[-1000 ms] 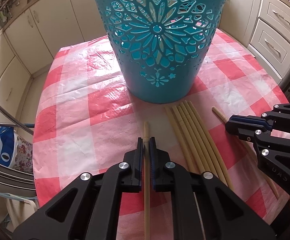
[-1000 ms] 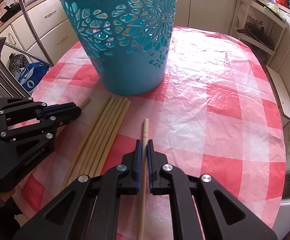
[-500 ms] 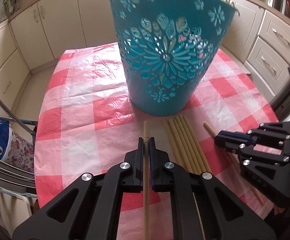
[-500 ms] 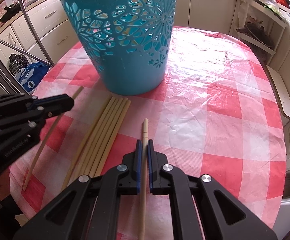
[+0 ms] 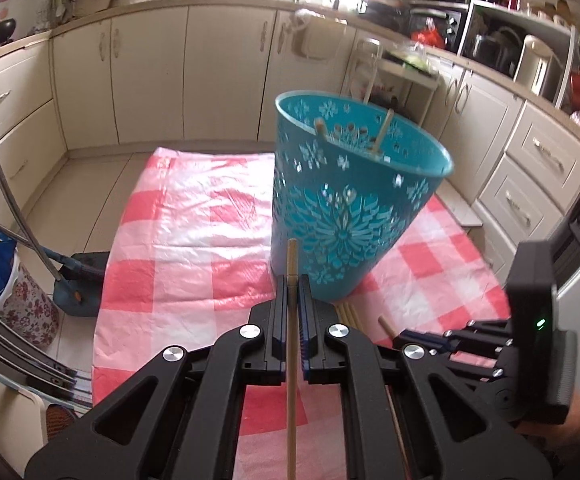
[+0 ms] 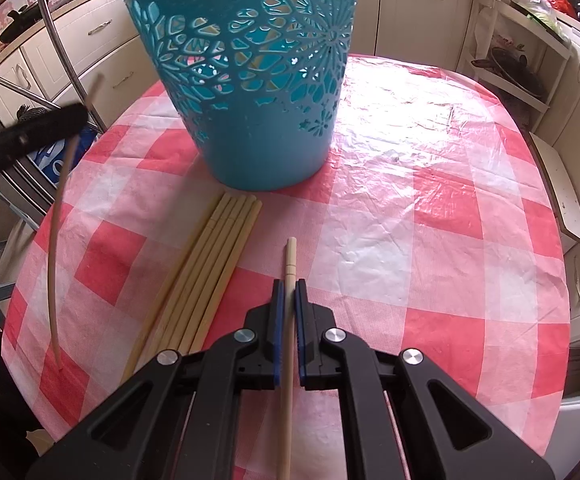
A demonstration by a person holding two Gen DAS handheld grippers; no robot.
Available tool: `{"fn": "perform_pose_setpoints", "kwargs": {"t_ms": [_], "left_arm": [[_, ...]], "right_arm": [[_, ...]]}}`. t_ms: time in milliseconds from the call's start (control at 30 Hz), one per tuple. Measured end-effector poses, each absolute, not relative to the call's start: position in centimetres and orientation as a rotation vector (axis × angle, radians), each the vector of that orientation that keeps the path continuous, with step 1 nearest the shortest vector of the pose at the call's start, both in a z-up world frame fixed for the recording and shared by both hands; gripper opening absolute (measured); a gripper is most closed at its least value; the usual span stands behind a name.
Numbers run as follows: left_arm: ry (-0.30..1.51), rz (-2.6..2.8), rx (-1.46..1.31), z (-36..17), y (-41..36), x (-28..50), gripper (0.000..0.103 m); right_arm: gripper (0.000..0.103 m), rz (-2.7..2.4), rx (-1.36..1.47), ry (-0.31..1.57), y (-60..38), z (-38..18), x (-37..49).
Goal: Organize utensils
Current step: 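Carry the stick with the left tool into the basket while the right tool holds its stick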
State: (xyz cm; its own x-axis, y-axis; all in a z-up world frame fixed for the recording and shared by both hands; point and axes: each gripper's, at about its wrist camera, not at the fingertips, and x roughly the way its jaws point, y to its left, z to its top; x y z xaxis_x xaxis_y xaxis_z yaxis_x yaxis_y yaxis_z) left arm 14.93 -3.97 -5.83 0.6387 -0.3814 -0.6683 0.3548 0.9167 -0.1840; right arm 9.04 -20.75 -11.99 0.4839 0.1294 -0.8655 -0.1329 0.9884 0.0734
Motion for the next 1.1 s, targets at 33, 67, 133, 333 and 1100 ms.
{"fn": "perform_pose_setpoints", "kwargs": {"t_ms": [33, 67, 133, 333, 1100], "left_arm": [[0.758, -0.421, -0.052, -5.4, -3.6, 14.8, 0.005], [0.748, -0.423, -0.064, -5.2, -3.4, 14.6, 0.005], [0.722, -0.433, -0.098, -4.4, -2.9, 14.4, 0.005], [0.669, -0.453, -0.135, -2.7, -2.2, 13.9, 0.005], [0.217, -0.395, -0.215, 9.9, -7.3, 18.6, 0.005]], "right_arm": [[0.006, 0.159, -0.005, 1.053, -20.7, -12.0, 9.0], [0.006, 0.159, -0.005, 1.053, -20.7, -12.0, 9.0], [0.006, 0.159, -0.004, 1.053, -20.6, -12.0, 9.0], [0.006, 0.159, -0.006, 1.052, -20.6, -12.0, 9.0], [0.006, 0.163, 0.002, 1.053, -20.5, -11.8, 9.0]]}}
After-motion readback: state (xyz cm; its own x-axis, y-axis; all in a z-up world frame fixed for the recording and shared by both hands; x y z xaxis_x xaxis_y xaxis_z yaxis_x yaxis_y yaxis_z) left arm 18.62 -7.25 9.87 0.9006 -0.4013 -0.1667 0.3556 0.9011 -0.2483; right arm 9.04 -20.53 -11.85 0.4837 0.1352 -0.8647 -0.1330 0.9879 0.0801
